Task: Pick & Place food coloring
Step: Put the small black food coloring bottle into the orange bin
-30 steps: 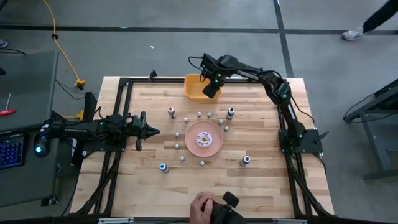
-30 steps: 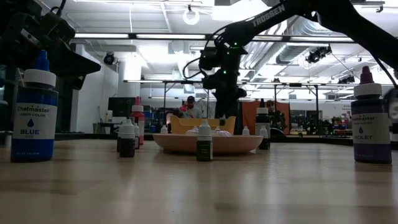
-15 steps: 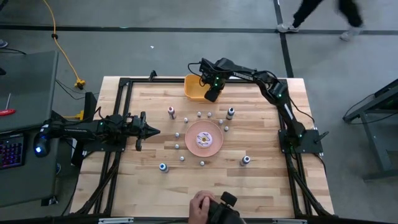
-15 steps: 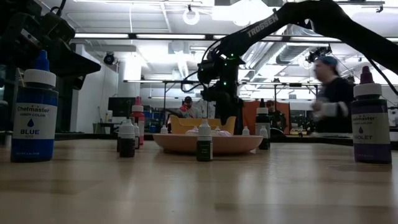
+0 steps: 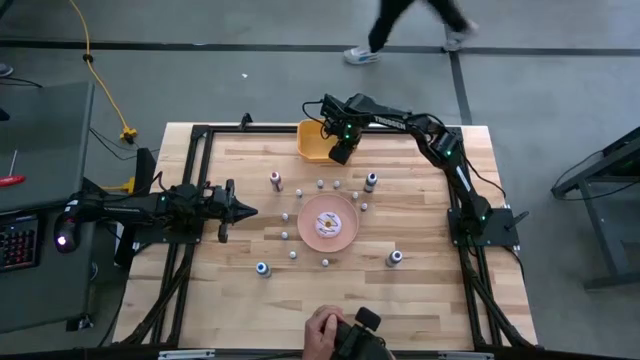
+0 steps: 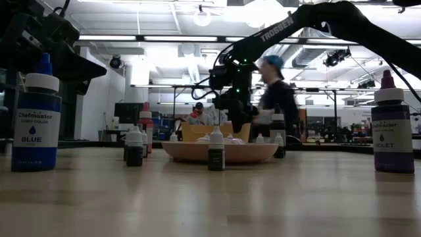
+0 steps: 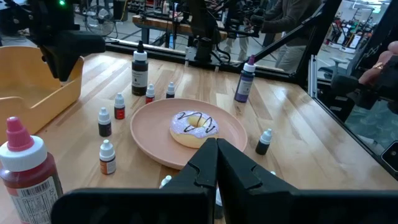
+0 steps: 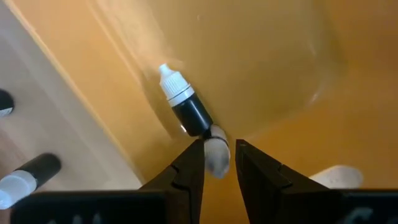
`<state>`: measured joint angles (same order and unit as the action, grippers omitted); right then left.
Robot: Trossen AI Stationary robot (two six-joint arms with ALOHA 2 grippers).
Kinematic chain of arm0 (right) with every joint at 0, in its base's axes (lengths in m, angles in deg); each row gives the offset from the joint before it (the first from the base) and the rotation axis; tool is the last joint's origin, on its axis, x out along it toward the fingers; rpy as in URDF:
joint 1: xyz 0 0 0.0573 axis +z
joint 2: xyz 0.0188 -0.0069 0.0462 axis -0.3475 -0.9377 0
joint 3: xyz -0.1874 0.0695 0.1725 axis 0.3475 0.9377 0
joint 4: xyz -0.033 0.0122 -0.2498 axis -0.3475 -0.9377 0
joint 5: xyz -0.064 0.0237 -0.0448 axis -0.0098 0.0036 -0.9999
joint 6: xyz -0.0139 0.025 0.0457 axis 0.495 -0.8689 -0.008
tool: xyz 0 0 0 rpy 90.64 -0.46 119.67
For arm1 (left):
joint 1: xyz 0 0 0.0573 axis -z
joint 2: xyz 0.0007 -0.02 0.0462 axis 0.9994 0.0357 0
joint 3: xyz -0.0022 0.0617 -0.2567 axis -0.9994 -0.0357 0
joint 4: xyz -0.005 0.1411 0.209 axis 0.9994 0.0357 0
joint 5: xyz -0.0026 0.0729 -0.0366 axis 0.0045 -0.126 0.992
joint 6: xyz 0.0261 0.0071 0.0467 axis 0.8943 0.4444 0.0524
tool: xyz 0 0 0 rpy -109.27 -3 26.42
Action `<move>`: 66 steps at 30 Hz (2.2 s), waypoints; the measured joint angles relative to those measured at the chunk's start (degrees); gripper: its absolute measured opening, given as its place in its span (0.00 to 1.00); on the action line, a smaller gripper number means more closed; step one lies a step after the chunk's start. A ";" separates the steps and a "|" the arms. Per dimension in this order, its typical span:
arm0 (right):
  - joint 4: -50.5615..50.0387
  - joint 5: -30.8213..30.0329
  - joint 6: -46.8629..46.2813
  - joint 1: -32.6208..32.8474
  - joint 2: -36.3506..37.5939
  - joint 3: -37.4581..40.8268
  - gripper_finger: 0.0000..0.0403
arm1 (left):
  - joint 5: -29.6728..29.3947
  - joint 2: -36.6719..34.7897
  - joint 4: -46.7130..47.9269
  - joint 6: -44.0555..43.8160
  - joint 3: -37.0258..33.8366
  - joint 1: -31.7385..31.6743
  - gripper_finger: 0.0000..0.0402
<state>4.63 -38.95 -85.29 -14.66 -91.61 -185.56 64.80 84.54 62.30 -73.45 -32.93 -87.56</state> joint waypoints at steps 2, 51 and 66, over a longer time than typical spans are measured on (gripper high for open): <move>0.23 0.06 -0.02 0.02 0.00 0.00 0.20 | -0.02 -0.02 0.00 0.01 0.00 0.01 0.00; -6.14 0.73 3.05 23.12 36.61 20.95 0.42 | -0.13 -0.02 0.00 0.01 0.01 -0.01 0.00; 19.05 -1.63 -10.76 30.50 49.78 55.68 0.42 | -0.15 0.00 0.00 0.01 -0.01 0.01 0.00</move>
<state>23.67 -40.58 -96.05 15.84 -41.83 -129.88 64.65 84.54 62.30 -73.44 -32.94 -87.55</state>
